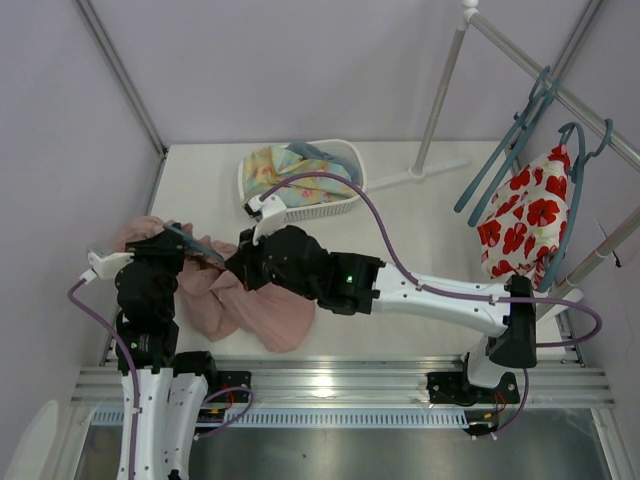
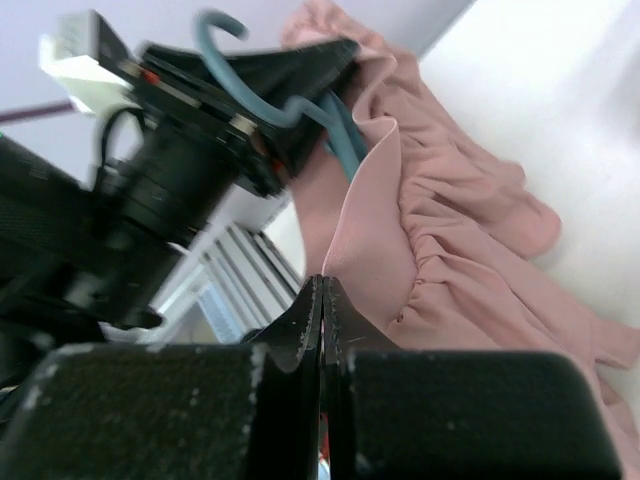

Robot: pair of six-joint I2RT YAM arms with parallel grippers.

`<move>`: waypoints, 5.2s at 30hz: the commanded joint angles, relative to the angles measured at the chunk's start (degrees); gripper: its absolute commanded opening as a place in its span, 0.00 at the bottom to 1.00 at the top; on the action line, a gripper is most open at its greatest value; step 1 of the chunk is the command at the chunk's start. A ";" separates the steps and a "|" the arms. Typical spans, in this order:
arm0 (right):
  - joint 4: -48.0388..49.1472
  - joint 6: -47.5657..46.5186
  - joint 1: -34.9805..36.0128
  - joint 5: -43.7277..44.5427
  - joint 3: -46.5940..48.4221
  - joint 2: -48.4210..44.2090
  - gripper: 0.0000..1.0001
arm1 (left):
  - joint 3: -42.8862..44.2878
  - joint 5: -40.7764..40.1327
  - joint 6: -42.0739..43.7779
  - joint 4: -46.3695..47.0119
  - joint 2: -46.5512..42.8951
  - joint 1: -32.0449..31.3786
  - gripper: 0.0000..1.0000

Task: Place the skirt on the hanger

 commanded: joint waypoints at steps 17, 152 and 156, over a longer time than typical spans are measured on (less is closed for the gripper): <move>-18.69 -8.61 -1.65 0.54 3.01 -13.88 0.99 | 24.10 23.98 13.54 -9.26 11.74 -0.47 0.00; -15.87 -41.66 1.16 -5.08 21.10 4.91 0.51 | 33.16 8.95 -1.92 -22.81 18.68 -1.62 0.00; -15.35 -42.37 0.46 -4.82 21.54 7.19 0.50 | 32.99 10.00 -2.27 -22.37 18.33 -1.61 0.00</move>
